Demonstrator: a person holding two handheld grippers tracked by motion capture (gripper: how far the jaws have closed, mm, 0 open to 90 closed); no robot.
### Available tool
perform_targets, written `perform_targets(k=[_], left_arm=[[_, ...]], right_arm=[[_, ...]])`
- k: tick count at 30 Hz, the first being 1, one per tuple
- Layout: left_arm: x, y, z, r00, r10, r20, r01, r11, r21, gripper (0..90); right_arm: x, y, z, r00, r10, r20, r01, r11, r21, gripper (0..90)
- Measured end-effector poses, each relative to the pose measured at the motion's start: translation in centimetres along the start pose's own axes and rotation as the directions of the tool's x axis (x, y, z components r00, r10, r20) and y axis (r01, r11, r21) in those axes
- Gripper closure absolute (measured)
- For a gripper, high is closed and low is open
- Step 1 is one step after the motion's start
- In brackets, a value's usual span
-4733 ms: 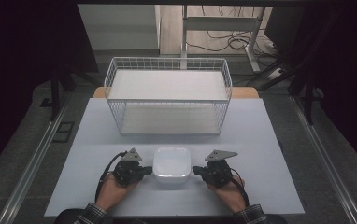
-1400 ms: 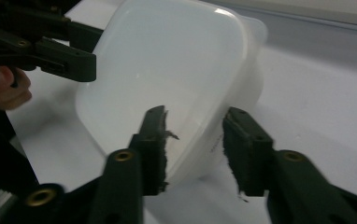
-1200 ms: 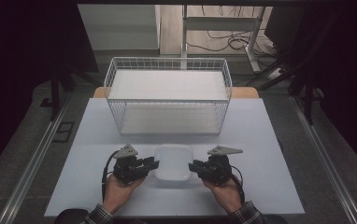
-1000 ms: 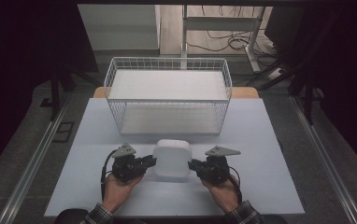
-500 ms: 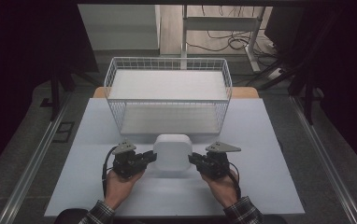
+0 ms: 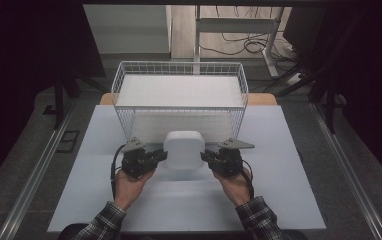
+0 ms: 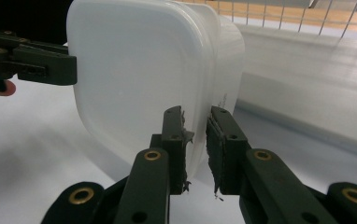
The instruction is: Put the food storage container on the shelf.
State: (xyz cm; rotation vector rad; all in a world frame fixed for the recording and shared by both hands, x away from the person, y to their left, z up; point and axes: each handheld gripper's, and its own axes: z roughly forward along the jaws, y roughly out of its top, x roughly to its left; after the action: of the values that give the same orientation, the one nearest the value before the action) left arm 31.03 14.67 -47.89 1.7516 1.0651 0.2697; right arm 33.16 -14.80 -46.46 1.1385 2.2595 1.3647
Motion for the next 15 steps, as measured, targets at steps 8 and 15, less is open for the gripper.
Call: perform_targets(k=[8, 15], left_arm=[[1.3, 1.3, 0.9, 0.9999, -0.004, -0.017, 0.004, 1.0000, -0.007, 77.8], [2.3, 1.9, 2.2, 0.9996, -0.015, -0.023, 0.014, 0.9998, -0.011, 77.8]], right_arm=[[-1.0, 1.5, 1.6, 0.9999, -0.002, 0.016, 0.002, 0.9999, -0.012, 76.2], [-1.9, 2.2, 3.0, 0.9992, 0.000, 0.041, 0.001, 0.9999, -0.012, 75.7]])
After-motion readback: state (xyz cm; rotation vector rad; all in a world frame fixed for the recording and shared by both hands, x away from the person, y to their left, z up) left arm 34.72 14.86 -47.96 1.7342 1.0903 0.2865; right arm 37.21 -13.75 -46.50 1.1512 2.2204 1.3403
